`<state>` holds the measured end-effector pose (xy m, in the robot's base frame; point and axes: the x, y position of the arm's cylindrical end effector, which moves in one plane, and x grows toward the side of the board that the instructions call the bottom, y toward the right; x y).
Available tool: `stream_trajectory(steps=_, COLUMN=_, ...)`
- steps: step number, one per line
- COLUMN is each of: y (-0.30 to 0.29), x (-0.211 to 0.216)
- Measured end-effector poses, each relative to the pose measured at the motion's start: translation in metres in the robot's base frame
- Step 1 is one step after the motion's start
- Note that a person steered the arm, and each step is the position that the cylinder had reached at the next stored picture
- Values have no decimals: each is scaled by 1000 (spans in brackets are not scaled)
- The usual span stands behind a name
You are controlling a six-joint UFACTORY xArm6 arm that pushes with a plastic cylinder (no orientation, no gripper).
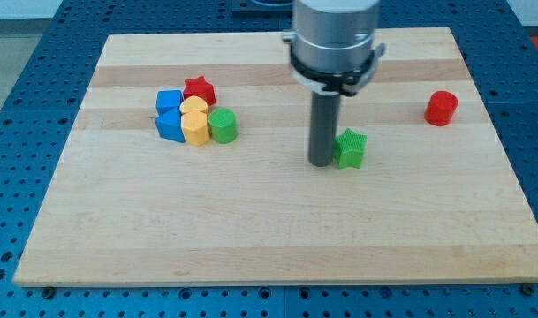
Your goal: Place the green star diagonally bottom left to red circle
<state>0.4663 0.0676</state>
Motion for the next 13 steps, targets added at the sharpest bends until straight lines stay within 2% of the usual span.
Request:
stream_trajectory(steps=5, y=66, x=0)
stream_trajectory(steps=7, y=57, x=-6)
stream_trajectory(steps=8, y=81, x=-8)
stream_trajectory(steps=13, y=128, x=-8)
